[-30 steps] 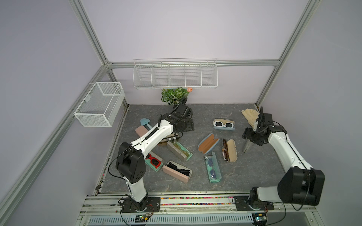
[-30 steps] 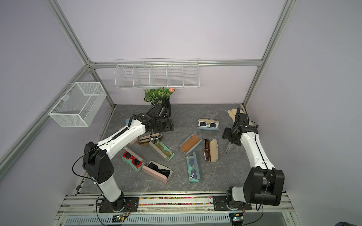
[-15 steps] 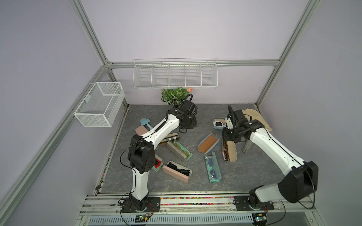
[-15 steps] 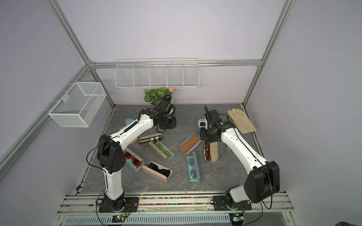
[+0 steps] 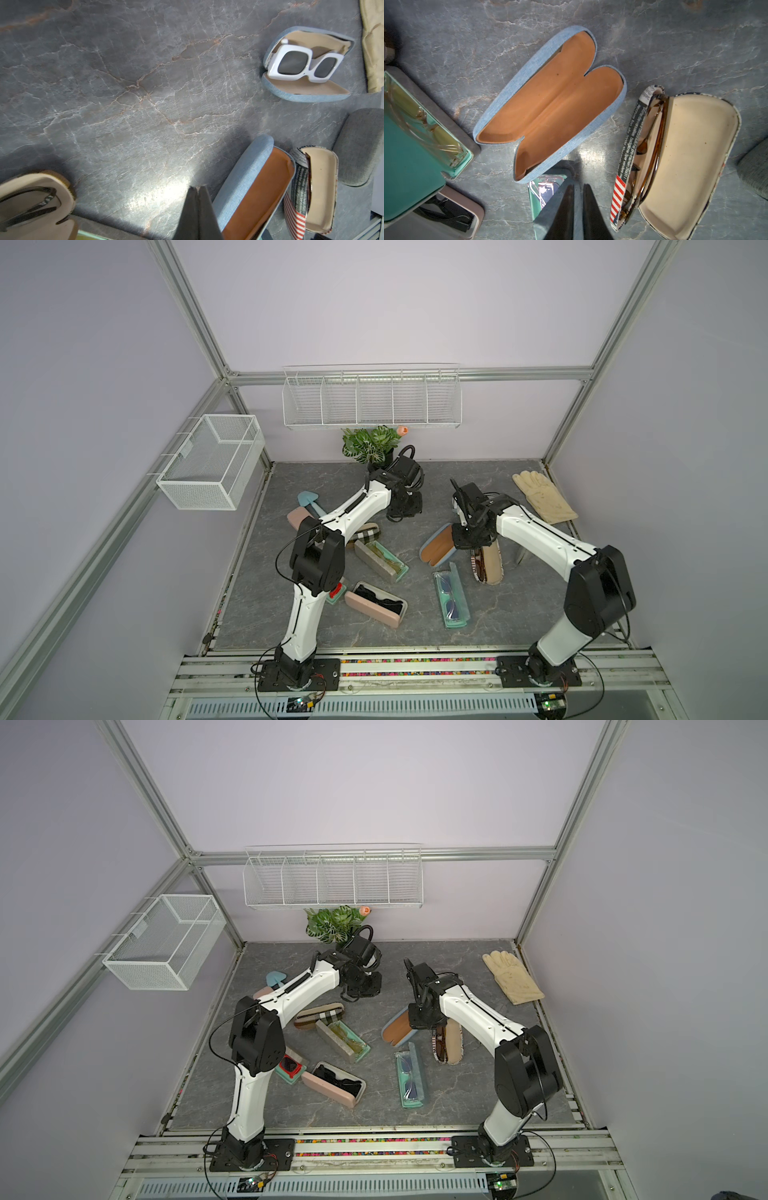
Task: Close the glasses case
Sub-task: Close the glasses case at the center of the board.
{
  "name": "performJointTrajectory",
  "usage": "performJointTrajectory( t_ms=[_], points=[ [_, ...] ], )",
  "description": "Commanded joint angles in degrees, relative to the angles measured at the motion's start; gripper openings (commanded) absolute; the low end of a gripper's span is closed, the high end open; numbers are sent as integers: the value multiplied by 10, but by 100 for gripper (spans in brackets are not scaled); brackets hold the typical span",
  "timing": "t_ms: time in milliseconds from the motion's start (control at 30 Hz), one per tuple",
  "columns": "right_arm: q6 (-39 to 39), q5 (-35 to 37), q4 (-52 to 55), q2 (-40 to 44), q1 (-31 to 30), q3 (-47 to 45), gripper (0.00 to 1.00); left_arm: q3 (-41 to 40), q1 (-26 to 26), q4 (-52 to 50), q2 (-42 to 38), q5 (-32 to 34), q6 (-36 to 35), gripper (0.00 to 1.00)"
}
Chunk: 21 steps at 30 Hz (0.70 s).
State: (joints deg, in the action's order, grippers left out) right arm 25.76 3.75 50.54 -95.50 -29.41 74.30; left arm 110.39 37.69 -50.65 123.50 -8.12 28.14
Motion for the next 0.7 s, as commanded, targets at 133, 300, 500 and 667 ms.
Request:
performJointTrajectory(
  t_ms=[133, 300, 500, 667],
  points=[
    [14, -2, -31, -44, -3, -26, 14, 11, -2, -11, 19, -13, -7, 0],
    [10, -11, -41, -71, -4, -20, 14, 7, -3, -9, 25, -15, -6, 0],
    [3, -16, -50, -98, -3, -13, 14, -1, -2, -4, 28, -18, -4, 0],
    [-7, -24, -52, -122, -3, 12, 15, -11, -2, -3, 28, -17, -4, 0]
  ],
)
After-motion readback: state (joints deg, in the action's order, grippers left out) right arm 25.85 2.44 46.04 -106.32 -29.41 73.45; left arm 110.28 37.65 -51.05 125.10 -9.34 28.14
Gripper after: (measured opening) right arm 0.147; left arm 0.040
